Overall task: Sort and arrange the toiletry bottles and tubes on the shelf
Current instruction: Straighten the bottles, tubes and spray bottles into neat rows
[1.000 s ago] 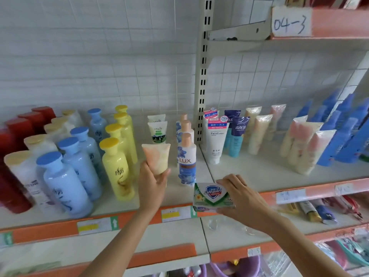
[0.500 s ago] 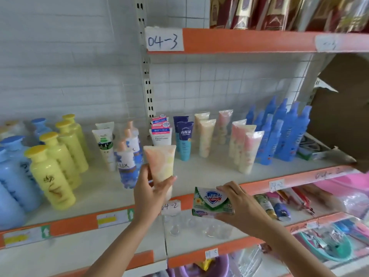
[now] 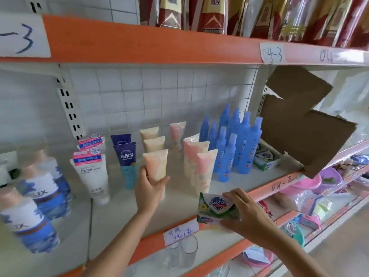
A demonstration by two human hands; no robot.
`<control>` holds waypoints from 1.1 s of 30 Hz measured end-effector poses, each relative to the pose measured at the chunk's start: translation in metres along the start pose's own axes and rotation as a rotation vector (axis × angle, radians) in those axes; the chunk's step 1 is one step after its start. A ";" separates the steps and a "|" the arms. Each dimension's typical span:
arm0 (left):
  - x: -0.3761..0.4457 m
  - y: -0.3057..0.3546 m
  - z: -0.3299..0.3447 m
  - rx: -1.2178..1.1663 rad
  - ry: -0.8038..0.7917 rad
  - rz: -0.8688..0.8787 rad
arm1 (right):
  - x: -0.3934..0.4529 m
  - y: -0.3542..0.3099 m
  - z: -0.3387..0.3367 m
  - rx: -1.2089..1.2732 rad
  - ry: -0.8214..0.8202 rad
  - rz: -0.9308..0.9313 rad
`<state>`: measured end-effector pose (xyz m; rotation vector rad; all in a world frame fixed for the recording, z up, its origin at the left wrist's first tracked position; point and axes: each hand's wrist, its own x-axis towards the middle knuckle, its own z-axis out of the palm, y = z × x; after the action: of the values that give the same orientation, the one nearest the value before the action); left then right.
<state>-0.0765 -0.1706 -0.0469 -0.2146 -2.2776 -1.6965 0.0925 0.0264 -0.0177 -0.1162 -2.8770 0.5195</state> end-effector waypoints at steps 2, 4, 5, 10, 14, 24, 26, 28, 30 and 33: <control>0.007 -0.004 0.010 0.000 0.006 0.019 | 0.011 0.007 0.002 0.000 0.001 -0.007; 0.009 -0.007 0.014 -0.008 -0.003 0.034 | 0.018 0.013 0.010 0.034 -0.016 -0.012; 0.009 -0.009 0.014 -0.010 -0.011 0.038 | 0.020 0.015 0.014 0.056 -0.022 -0.021; 0.009 -0.014 0.012 -0.053 -0.061 0.002 | 0.032 0.023 0.026 0.135 -0.051 -0.090; 0.007 -0.013 0.016 -0.065 -0.091 -0.023 | 0.040 0.032 0.028 0.166 -0.097 -0.158; -0.019 -0.007 0.028 0.142 0.120 -0.098 | 0.056 0.069 0.020 0.189 -0.185 -0.358; -0.035 -0.006 0.031 0.257 0.243 -0.051 | 0.057 0.077 0.017 0.208 -0.196 -0.372; -0.056 0.004 0.038 0.295 0.329 0.083 | 0.058 0.088 0.014 0.217 -0.203 -0.379; -0.077 0.023 0.052 0.261 0.272 0.234 | 0.057 0.101 0.009 0.224 -0.207 -0.385; -0.098 0.051 0.085 0.264 -0.011 0.387 | 0.057 0.125 0.000 0.212 -0.200 -0.392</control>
<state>0.0193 -0.0688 -0.0544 -0.5639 -2.2559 -1.1945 0.0417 0.1495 -0.0502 0.5495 -2.8951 0.7841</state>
